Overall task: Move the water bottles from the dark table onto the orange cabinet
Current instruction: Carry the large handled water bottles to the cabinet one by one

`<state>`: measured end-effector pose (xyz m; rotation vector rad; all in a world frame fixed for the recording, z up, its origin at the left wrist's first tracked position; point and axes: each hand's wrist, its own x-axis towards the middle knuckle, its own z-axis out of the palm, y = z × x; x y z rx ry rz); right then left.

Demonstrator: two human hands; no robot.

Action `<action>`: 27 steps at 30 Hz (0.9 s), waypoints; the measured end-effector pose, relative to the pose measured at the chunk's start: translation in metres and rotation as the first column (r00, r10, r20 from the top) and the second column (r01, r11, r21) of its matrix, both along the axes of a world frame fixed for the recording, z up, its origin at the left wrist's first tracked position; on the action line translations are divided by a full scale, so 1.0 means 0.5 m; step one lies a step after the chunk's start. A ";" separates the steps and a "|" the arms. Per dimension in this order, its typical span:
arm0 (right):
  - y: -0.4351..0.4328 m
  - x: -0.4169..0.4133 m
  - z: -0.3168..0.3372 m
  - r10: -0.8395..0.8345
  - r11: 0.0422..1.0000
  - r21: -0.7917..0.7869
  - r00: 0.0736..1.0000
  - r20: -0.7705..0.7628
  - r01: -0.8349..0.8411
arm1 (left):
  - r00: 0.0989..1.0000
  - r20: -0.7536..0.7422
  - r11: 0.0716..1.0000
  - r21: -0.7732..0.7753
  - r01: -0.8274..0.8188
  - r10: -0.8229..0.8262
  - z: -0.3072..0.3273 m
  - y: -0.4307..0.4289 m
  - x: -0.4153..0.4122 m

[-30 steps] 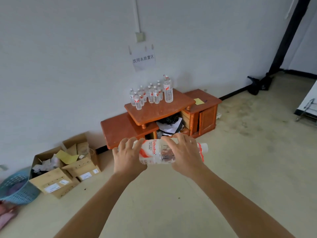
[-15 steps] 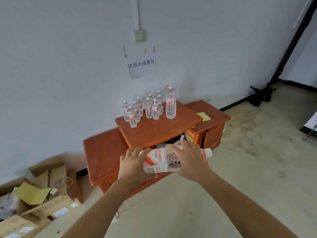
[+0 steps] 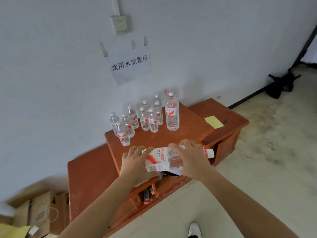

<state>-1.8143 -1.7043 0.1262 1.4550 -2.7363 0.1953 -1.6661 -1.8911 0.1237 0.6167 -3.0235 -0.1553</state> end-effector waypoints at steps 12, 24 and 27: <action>-0.255 -0.384 -0.014 0.189 0.967 0.176 0.982 0.004 -0.187 | 0.950 0.098 0.942 0.133 -0.307 0.296 -0.043 -0.186 -0.272; -0.403 -0.500 -0.081 0.008 0.928 0.366 0.985 0.172 -0.071 | 0.969 0.218 0.910 0.368 -0.190 0.114 -0.225 -0.399 -0.411; -0.444 -0.522 -0.097 -0.072 0.905 0.424 0.975 0.209 -0.024 | 0.967 0.253 0.901 0.413 -0.136 0.030 -0.285 -0.455 -0.459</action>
